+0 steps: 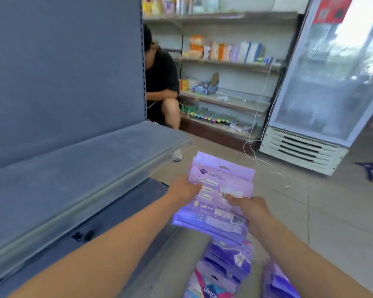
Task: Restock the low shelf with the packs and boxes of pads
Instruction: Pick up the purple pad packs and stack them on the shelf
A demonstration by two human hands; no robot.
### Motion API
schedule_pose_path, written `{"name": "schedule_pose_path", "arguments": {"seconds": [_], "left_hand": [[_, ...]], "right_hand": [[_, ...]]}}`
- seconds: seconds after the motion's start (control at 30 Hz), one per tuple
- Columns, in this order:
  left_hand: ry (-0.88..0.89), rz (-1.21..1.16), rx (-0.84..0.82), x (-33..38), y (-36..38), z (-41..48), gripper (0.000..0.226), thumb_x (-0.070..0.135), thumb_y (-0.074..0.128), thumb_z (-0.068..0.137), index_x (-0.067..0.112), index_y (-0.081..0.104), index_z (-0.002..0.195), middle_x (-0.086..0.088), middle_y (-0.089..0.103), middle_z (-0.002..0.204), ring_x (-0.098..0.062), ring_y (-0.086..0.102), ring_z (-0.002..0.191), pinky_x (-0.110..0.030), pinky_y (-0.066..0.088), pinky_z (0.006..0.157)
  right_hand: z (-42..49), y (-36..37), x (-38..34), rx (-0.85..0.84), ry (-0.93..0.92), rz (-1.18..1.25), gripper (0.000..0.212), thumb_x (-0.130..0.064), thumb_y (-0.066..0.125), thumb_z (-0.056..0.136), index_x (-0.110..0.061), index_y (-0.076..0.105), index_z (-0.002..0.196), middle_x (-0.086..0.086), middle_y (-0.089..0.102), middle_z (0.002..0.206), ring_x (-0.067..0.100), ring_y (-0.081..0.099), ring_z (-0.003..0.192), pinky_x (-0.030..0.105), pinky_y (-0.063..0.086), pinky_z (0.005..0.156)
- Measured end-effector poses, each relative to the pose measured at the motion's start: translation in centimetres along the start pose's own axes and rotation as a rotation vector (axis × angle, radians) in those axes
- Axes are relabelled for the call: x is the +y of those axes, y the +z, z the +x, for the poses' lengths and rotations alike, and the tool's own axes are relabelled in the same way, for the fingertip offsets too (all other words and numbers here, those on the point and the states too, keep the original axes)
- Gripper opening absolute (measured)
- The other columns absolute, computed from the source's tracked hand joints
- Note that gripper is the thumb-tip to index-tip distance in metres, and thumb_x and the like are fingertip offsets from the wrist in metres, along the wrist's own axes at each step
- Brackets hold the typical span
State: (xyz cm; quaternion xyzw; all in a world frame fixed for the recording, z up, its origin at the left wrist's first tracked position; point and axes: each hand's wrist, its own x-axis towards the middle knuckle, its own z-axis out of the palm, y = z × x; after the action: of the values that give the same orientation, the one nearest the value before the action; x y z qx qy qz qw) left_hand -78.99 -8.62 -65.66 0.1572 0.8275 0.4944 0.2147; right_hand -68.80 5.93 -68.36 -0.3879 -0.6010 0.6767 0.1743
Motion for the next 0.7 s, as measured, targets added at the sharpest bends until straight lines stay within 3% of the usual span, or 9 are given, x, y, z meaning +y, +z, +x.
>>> {"name": "schedule_pose_path", "arguments": {"seconds": [0.07, 0.2, 0.33, 0.43, 0.5, 0.63, 0.7], "left_hand": [[0.093, 0.002, 0.098, 4.0, -3.6, -1.8, 0.016, 0.022, 0.058, 0.090, 0.008, 0.056, 0.083, -0.011, 0.060, 0.086, -0.023, 0.056, 0.079, -0.030, 0.044, 0.071], [0.180, -0.030, 0.233, 8.4, -10.6, -5.6, 0.027, 0.024, 0.061, 0.088, 0.003, 0.055, 0.103, -0.014, 0.065, 0.103, -0.029, 0.063, 0.091, -0.038, 0.053, 0.080], [0.192, -0.080, 0.376, 8.3, -16.5, -9.0, 0.028, 0.024, 0.060, 0.088, 0.006, 0.049, 0.106, -0.011, 0.063, 0.108, -0.028, 0.064, 0.091, -0.036, 0.052, 0.074], [0.188, -0.095, 0.490, 6.3, -20.7, -11.5, 0.028, 0.022, 0.060, 0.088, 0.008, 0.048, 0.108, -0.009, 0.062, 0.109, -0.027, 0.064, 0.095, -0.040, 0.055, 0.081], [0.176, -0.110, 0.563, 4.4, -23.3, -13.3, 0.028, 0.021, 0.060, 0.088, 0.008, 0.048, 0.109, -0.009, 0.062, 0.109, -0.027, 0.064, 0.096, -0.041, 0.055, 0.082], [0.166, -0.138, 0.712, 0.0, -28.0, -16.7, 0.023, 0.019, 0.059, 0.091, 0.013, 0.043, 0.106, -0.003, 0.058, 0.103, -0.016, 0.058, 0.079, -0.026, 0.050, 0.060], [0.149, -0.132, 0.788, -2.4, -30.1, -18.2, 0.025, 0.022, 0.059, 0.091, 0.014, 0.043, 0.108, -0.001, 0.058, 0.103, -0.015, 0.059, 0.081, -0.027, 0.050, 0.064]], "right_hand": [[-2.2, 1.4, -4.8, -0.038, -0.099, 0.040, 0.047, -0.005, 0.083, 0.064, 0.006, 0.063, 0.106, 0.020, 0.070, 0.102, 0.035, 0.068, 0.093, 0.055, 0.053, 0.089], [-6.6, 4.7, -11.7, -0.155, -0.242, 0.090, 0.040, -0.002, 0.078, 0.072, 0.004, 0.063, 0.109, 0.017, 0.069, 0.102, 0.029, 0.066, 0.088, 0.039, 0.055, 0.074], [-9.1, 10.0, -14.3, -0.262, -0.281, 0.063, 0.061, -0.012, 0.085, 0.063, 0.002, 0.059, 0.116, 0.016, 0.068, 0.106, 0.029, 0.068, 0.090, 0.034, 0.055, 0.063], [-11.5, 14.9, -14.7, -0.352, -0.285, 0.047, 0.058, -0.010, 0.083, 0.067, -0.001, 0.057, 0.118, 0.015, 0.067, 0.109, 0.029, 0.068, 0.091, 0.030, 0.053, 0.059], [-12.9, 18.5, -14.3, -0.407, -0.290, 0.042, 0.053, -0.005, 0.080, 0.072, -0.001, 0.057, 0.119, 0.016, 0.067, 0.111, 0.029, 0.067, 0.094, 0.030, 0.051, 0.062], [-15.7, 25.9, -12.6, -0.534, -0.292, -0.042, 0.064, -0.010, 0.083, 0.065, -0.005, 0.054, 0.122, 0.013, 0.064, 0.117, 0.030, 0.064, 0.100, 0.040, 0.053, 0.084], [-16.9, 29.3, -11.8, -0.599, -0.278, -0.096, 0.060, -0.009, 0.081, 0.067, -0.005, 0.054, 0.121, 0.011, 0.064, 0.116, 0.029, 0.061, 0.105, 0.045, 0.049, 0.095]]}}
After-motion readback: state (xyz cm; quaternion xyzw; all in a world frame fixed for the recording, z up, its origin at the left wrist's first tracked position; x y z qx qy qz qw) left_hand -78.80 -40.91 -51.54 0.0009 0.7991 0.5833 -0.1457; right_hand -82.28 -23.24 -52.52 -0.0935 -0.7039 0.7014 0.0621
